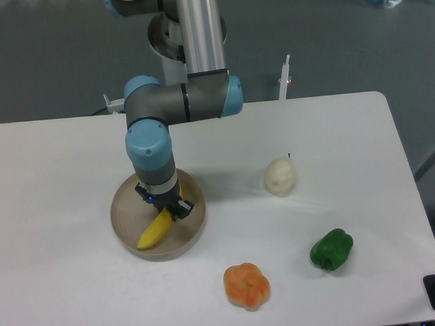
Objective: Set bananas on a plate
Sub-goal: 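Lower the banana onto the plate surface, then open the gripper to release the banana on the plate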
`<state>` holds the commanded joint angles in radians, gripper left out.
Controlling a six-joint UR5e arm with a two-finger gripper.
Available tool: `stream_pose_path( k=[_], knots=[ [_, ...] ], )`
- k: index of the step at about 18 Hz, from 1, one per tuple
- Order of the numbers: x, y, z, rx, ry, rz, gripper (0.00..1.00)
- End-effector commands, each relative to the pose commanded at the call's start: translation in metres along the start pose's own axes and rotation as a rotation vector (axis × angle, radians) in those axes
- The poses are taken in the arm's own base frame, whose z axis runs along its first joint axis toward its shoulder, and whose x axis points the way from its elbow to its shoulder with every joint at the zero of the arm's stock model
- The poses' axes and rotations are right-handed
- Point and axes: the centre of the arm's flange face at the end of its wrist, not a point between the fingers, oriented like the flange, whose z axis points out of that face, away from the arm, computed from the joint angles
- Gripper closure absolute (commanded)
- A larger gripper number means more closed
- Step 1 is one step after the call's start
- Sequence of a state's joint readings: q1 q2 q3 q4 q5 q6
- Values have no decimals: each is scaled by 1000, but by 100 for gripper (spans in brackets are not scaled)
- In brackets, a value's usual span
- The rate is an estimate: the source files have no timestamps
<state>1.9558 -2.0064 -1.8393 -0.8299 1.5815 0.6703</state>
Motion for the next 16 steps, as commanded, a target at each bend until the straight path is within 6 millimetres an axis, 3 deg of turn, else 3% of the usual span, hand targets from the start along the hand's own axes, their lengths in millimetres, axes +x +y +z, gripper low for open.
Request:
stream_pose_path(
  k=[3, 7, 8, 11, 14, 16],
  knots=[
    [0, 1, 1, -2, 2, -1, 75],
    [-1, 1, 0, -1, 1, -2, 48],
    [-2, 0, 0, 0, 0, -5, 34],
    [-6, 2, -5, 7, -4, -12, 12],
    [-17, 7, -14, 20, -12, -31, 0],
    [-26, 10, -24, 34, -25, -45, 0]
  ],
)
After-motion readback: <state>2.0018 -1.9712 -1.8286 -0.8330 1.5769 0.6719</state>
